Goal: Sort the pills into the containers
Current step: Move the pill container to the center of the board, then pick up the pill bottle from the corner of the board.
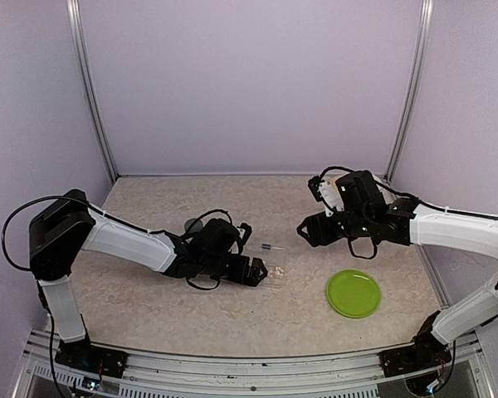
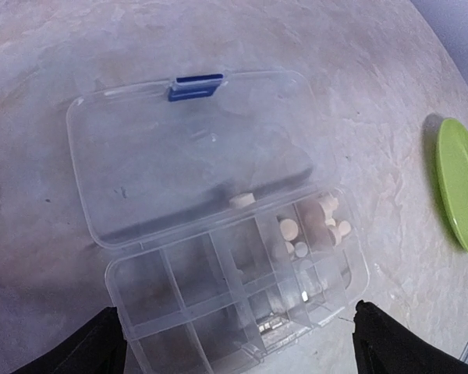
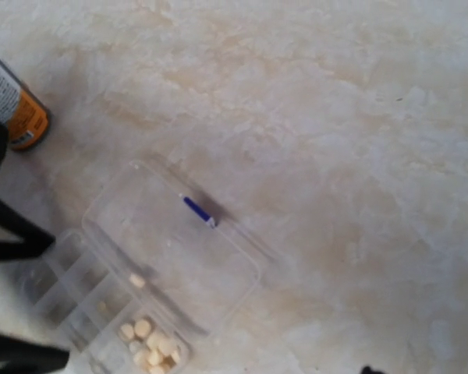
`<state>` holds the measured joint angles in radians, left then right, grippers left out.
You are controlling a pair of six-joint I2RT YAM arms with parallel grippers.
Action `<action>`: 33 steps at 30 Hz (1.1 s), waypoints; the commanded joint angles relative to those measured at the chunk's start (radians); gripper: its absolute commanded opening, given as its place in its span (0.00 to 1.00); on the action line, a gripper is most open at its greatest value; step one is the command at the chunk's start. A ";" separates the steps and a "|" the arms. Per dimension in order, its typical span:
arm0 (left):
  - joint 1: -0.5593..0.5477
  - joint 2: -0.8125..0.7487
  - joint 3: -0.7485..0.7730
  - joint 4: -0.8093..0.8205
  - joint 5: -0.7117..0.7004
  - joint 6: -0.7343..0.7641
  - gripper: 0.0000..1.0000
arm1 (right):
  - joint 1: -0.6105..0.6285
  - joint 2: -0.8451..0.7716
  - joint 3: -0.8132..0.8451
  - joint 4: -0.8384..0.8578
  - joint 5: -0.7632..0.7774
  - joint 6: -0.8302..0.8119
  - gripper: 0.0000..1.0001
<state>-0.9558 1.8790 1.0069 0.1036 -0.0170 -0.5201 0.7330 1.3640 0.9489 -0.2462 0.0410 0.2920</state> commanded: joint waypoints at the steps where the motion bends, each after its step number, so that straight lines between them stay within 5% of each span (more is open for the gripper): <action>1: -0.027 0.011 0.038 0.007 0.061 -0.009 0.99 | -0.024 -0.029 0.015 -0.024 0.020 -0.014 0.69; 14: -0.060 -0.012 0.063 0.033 0.141 -0.006 0.99 | -0.193 0.021 -0.002 0.020 0.033 -0.024 0.71; 33: -0.025 -0.256 -0.039 0.025 -0.041 0.006 0.99 | -0.364 0.324 0.113 0.178 -0.014 -0.063 0.69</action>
<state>-0.9932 1.6623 0.9981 0.1276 -0.0097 -0.5194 0.3843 1.6424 1.0050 -0.1261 0.0193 0.2462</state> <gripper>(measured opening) 0.988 0.697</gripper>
